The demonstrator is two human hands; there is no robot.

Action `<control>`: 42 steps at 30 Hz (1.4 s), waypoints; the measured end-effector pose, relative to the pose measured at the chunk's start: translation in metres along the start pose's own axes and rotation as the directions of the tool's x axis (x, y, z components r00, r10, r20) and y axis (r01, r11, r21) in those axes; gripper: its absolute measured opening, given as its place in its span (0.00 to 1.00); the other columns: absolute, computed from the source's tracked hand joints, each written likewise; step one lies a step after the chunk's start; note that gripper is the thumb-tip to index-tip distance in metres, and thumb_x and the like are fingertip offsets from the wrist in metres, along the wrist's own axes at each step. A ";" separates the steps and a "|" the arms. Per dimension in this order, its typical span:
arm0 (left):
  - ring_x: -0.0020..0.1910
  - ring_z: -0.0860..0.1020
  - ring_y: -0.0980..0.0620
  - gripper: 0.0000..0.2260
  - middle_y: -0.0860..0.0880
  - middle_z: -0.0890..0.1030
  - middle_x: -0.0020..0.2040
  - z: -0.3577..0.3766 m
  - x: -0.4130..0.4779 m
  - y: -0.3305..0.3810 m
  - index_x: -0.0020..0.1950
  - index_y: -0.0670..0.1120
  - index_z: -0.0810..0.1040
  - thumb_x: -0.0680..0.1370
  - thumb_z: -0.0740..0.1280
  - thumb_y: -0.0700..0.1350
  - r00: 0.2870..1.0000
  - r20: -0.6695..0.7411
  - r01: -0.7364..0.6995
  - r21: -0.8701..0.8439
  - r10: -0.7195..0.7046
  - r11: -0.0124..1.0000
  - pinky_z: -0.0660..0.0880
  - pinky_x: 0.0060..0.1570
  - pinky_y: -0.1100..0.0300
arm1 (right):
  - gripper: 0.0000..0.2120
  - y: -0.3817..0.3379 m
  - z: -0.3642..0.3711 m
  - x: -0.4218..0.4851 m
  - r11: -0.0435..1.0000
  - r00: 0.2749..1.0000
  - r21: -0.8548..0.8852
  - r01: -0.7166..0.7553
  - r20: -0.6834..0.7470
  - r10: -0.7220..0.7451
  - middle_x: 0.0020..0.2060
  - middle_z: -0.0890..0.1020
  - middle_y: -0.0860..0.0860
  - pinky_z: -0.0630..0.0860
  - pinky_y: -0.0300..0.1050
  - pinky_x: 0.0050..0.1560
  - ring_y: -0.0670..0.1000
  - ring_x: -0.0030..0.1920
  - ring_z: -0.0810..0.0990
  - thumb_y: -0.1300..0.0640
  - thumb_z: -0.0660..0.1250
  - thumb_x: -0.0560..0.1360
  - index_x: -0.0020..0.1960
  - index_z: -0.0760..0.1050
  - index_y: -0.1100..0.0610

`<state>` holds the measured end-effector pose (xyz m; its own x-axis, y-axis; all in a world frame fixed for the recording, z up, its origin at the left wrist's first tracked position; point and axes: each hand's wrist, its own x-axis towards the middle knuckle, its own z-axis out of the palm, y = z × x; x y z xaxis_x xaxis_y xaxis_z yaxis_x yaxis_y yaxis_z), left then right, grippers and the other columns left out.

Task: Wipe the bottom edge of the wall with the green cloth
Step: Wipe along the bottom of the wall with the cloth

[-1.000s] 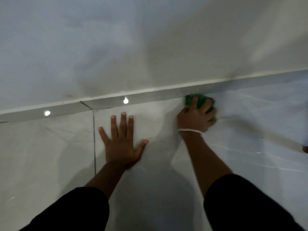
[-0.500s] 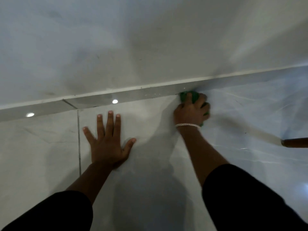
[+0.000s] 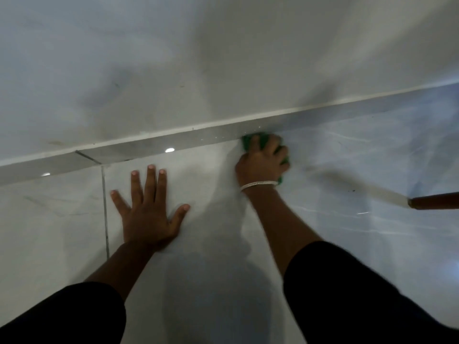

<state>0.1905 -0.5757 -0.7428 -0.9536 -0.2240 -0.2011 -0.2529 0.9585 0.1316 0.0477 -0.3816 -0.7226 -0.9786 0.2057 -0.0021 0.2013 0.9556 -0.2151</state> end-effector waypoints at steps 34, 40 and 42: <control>0.81 0.42 0.42 0.42 0.49 0.44 0.83 -0.003 -0.001 -0.001 0.81 0.52 0.43 0.73 0.48 0.71 1.000 0.006 0.006 -0.011 -0.006 1.000 0.45 0.71 0.25 | 0.24 -0.005 -0.005 -0.007 0.956 0.955 -0.049 0.288 0.091 -0.283 0.60 0.75 0.62 0.71 0.61 0.50 0.68 0.53 0.74 0.55 0.65 0.64 0.61 0.75 0.51; 0.81 0.42 0.42 0.42 0.50 0.45 0.83 -0.001 0.001 0.000 0.81 0.52 0.43 0.73 0.49 0.71 1.000 0.006 -0.001 -0.010 0.001 1.000 0.43 0.71 0.25 | 0.22 0.035 -0.016 0.025 1.000 1.000 -0.021 -0.016 0.013 0.017 0.58 0.75 0.63 0.73 0.61 0.49 0.67 0.53 0.75 0.57 0.63 0.65 0.59 0.76 0.52; 0.81 0.42 0.42 0.42 0.50 0.44 0.83 -0.001 0.000 -0.001 0.81 0.52 0.42 0.73 0.48 0.71 1.000 0.011 -0.007 -0.017 0.007 1.000 0.44 0.71 0.25 | 0.23 -0.008 -0.004 -0.007 0.986 0.986 -0.024 0.167 0.017 -0.167 0.57 0.77 0.62 0.73 0.59 0.47 0.66 0.50 0.76 0.57 0.64 0.61 0.57 0.77 0.52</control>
<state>0.1908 -0.5767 -0.7423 -0.9536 -0.2153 -0.2106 -0.2491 0.9568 0.1497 0.0535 -0.3899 -0.7173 -0.9991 0.0396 0.0175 0.0356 0.9813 -0.1892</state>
